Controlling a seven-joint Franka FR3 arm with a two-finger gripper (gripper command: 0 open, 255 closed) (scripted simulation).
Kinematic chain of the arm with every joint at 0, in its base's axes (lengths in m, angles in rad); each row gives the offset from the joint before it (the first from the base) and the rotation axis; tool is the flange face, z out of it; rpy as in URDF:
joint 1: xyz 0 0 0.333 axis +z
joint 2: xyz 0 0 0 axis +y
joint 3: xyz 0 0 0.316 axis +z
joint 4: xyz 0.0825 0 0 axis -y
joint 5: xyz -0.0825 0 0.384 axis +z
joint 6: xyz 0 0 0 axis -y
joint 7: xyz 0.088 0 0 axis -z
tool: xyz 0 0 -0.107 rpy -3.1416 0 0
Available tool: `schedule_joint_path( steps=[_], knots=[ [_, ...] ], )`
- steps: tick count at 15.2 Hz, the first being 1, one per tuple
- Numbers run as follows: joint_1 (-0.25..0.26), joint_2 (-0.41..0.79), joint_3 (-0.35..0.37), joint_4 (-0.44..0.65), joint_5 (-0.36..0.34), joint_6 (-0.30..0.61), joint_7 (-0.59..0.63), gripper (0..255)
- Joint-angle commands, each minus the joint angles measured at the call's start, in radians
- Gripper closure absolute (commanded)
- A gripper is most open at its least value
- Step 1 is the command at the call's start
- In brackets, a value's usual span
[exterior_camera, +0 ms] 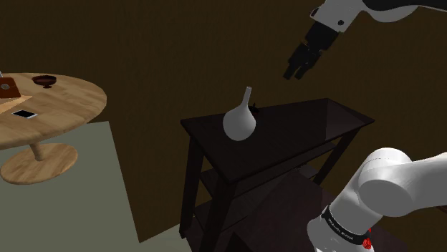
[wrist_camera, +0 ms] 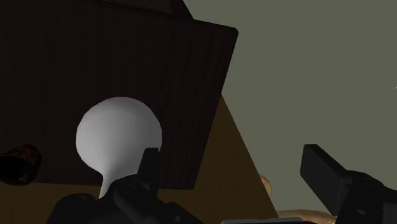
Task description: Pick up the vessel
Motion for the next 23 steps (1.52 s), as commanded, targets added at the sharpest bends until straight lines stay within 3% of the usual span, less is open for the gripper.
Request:
schedule_joint_path(
  steps=[1, 12, 23],
  knots=[
    [0.0, 0.0, 0.0, 0.0, 0.0, 0.0, 0.0, 0],
    [-0.017, 0.391, -0.097, 0.161, -0.046, 0.164, -0.139, 0],
    [-0.042, 0.82, -0.167, 0.475, -0.024, 0.218, -0.271, 0]
  ],
)
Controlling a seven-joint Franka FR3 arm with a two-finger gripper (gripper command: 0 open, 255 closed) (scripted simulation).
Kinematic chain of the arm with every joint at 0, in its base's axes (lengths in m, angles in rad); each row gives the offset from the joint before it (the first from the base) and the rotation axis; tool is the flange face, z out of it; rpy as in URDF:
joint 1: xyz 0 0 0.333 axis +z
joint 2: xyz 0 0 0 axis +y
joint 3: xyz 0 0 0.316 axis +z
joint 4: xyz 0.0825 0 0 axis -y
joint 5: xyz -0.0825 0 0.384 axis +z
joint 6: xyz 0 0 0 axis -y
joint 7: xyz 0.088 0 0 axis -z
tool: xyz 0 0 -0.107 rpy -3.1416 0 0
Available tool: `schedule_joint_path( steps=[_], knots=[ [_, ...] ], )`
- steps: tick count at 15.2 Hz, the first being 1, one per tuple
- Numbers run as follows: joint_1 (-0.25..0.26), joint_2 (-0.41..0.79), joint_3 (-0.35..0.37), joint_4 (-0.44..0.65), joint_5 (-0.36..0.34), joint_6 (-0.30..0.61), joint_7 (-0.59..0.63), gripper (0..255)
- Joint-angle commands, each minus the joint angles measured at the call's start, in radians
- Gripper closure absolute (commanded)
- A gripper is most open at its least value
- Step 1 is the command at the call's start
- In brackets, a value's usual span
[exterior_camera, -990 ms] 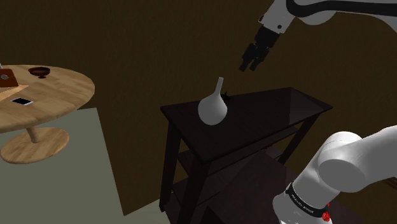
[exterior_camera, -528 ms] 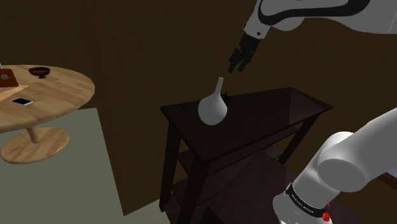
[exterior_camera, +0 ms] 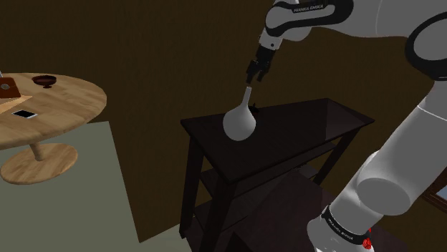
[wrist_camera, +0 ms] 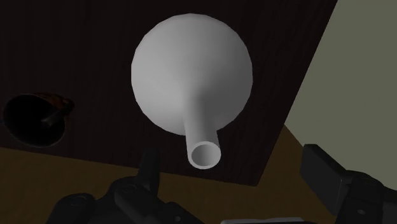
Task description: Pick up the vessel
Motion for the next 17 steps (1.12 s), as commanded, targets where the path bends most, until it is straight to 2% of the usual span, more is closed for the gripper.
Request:
schedule_joint_path(
  steps=[1, 9, 11, 12, 17],
  knots=[
    [-0.006, 0.083, -0.007, 0.068, 0.009, 0.003, -0.02, 0],
    [-0.008, 0.105, -0.006, -0.01, 0.014, 0.101, -0.028, 0],
    [-0.008, 0.105, -0.006, -0.01, 0.014, 0.101, -0.027, 0],
    [-0.007, 0.105, -0.006, -0.009, 0.014, 0.101, -0.027, 255],
    [-0.007, 0.105, -0.006, -0.009, 0.014, 0.101, -0.027, 255]
  ],
)
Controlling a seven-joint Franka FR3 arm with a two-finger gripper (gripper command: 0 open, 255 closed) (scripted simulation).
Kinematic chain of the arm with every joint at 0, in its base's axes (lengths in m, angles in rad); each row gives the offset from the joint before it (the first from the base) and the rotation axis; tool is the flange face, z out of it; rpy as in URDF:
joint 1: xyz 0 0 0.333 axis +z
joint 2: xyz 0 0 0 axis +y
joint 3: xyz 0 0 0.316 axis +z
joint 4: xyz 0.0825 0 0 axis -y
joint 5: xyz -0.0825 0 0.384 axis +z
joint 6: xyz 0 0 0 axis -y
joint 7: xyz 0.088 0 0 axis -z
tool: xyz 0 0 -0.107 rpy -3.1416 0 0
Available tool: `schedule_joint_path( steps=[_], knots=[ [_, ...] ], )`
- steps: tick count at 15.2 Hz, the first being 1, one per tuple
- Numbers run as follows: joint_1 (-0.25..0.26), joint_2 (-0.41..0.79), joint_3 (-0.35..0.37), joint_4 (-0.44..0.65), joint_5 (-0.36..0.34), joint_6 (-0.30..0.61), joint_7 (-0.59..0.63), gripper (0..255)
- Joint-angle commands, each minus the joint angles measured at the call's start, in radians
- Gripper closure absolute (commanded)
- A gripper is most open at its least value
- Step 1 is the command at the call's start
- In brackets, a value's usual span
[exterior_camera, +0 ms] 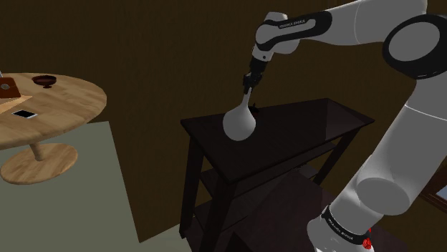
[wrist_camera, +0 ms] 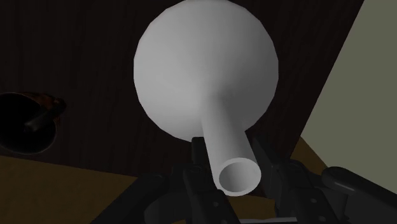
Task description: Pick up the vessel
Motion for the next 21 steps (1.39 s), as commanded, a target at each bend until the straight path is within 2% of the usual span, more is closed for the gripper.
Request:
schedule_joint_path(
  steps=[1, 4, 19, 21],
  knots=[
    [0.0, 0.001, 0.0, 0.0, 0.0, 0.0, 0.0, 255],
    [0.0, 0.0, 0.0, -0.001, 0.0, 0.001, 0.0, 255],
    [-0.001, -0.015, -0.002, 0.183, -0.007, -0.197, 0.009, 255],
    [-0.001, -0.015, -0.002, 0.185, -0.007, -0.2, 0.009, 255]
  ],
)
